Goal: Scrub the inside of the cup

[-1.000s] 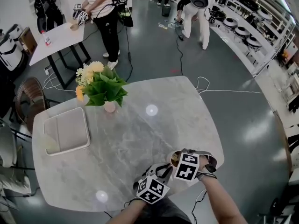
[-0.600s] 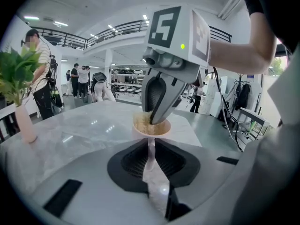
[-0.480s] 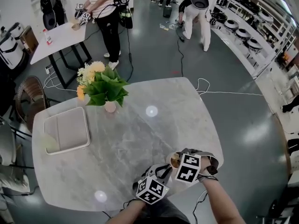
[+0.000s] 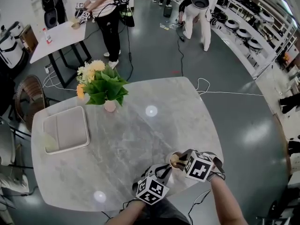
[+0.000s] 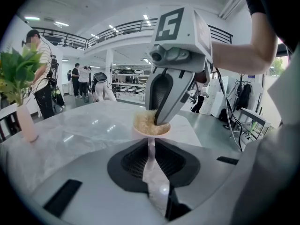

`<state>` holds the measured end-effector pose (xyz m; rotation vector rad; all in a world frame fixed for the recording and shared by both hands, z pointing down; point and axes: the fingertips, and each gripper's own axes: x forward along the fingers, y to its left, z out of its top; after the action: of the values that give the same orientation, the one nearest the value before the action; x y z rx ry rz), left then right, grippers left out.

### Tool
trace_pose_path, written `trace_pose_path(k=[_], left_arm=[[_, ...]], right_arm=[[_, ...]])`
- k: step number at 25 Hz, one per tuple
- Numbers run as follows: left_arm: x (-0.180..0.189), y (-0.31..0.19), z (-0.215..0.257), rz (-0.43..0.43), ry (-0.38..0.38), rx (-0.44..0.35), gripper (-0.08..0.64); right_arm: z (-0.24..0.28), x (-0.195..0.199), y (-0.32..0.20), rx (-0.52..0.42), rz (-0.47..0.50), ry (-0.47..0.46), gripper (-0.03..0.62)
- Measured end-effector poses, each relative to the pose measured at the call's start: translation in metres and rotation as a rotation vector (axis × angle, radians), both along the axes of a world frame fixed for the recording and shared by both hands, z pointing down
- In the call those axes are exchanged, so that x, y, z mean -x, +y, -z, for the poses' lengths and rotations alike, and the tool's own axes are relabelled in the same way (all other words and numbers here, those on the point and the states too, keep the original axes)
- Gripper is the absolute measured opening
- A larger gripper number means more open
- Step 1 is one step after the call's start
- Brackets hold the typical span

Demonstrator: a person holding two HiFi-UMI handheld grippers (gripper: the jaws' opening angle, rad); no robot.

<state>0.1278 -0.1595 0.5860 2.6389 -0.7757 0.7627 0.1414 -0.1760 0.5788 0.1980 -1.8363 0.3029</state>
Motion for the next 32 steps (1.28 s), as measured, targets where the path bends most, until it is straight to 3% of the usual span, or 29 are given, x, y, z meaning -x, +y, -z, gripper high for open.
trace_pose_path(k=[8,13,19,25,27,32], left_arm=[[0.0,0.0,0.001,0.005,-0.005,0.003,0.054],[-0.001,0.002,0.001,0.003,-0.007,0.004,0.054],[0.0,0.001,0.001,0.002,-0.014,0.001,0.054],[-0.002,0.001,0.007,-0.003,0.039,-0.001,0.07],[-0.003,0.004,0.009,-0.019,0.059,0.01,0.127],[0.008,0.01,0.008,-0.009,0.021,-0.018,0.133]], right_arm=[[0.029,-0.015,0.002,-0.059,-0.029,-0.022,0.06],[0.033,-0.035,-0.019,-0.201,-0.029,0.077,0.06],[0.046,-0.036,-0.023,-0.317,-0.021,0.092,0.06],[0.081,-0.04,-0.029,-0.4,-0.133,-0.024,0.06],[0.088,-0.043,-0.023,-0.398,-0.179,-0.077,0.06],[0.086,-0.051,0.004,-0.362,-0.367,-0.226,0.06]])
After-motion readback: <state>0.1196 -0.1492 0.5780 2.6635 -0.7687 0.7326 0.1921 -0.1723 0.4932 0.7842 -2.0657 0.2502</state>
